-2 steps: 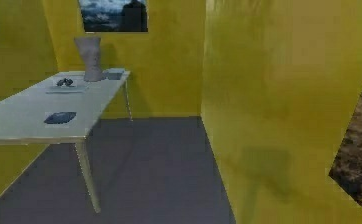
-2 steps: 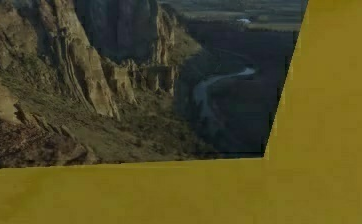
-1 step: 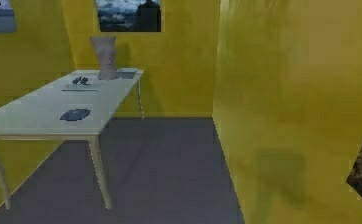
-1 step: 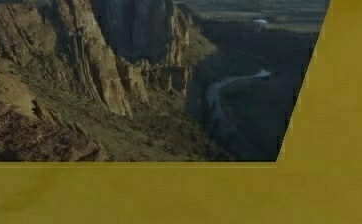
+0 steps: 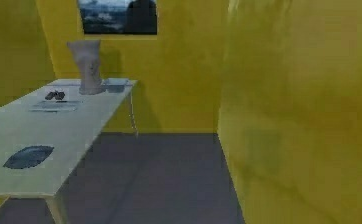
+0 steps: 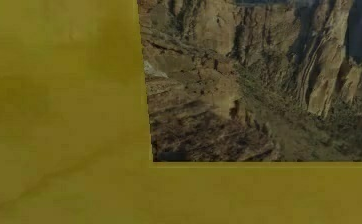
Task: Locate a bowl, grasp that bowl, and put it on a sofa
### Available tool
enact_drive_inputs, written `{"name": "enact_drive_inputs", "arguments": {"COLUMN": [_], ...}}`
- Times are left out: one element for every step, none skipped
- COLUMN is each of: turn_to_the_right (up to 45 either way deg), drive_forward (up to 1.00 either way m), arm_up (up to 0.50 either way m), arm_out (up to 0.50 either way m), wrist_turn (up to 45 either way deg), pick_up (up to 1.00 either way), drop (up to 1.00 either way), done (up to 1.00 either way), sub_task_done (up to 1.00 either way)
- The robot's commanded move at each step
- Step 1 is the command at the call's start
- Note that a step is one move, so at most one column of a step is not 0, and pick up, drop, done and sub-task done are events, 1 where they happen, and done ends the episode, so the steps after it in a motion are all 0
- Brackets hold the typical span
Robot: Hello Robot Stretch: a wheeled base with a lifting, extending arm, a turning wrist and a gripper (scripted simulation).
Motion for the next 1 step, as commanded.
{"name": "enact_drive_inputs", "arguments": {"turn_to_the_right": [-9.0], "drive_forward": [0.00], "arm_up": [0.00], "arm_out": [0.00], "wrist_turn": [0.0], "pick_up": [0.00], "drop": [0.00], "done": [0.00], "sub_task_done": [0.00]}}
